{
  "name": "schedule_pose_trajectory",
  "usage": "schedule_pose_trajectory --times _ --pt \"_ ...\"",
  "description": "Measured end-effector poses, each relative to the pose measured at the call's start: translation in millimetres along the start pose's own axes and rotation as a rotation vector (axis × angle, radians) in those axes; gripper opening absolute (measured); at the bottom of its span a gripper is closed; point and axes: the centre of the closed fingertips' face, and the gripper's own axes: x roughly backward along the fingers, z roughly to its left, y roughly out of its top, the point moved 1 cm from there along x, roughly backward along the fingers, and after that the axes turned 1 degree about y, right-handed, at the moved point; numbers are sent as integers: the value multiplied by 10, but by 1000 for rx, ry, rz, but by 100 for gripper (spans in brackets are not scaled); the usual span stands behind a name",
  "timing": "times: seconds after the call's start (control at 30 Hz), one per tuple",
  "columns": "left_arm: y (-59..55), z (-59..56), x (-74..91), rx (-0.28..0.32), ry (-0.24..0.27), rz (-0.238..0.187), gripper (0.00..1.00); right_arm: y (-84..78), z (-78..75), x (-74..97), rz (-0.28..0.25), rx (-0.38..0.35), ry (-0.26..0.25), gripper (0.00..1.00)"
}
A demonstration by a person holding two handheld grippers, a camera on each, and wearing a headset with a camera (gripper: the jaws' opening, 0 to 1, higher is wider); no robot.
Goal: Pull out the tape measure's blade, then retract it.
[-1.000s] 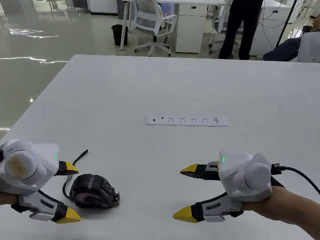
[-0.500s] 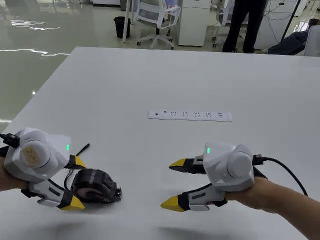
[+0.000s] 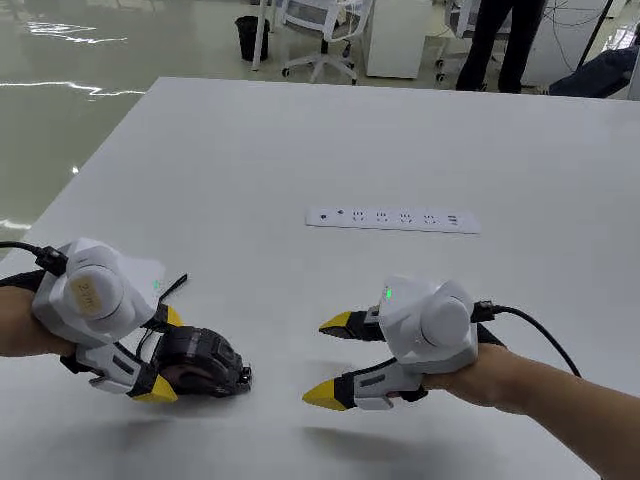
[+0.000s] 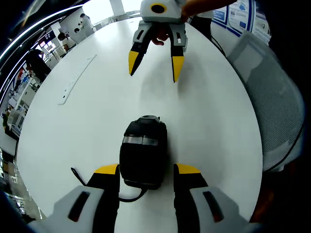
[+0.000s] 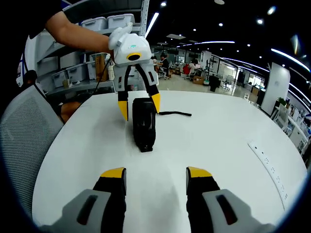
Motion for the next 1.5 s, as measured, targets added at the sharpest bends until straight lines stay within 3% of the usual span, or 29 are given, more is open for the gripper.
schedule_pose_trajectory --times 0.67,1.2,1.33,1.5 --pt "-33 36 -54 -52 -36 11 30 96 111 -446 16 19 79 44" --pt "-27 16 -71 -66 -71 11 30 137 189 -733 35 65 142 32" --pt "-23 4 -73 -62 -76 11 29 141 177 -777 43 76 140 22" --pt "-28 1 -76 -53 -75 19 29 94 199 -820 74 92 151 17"
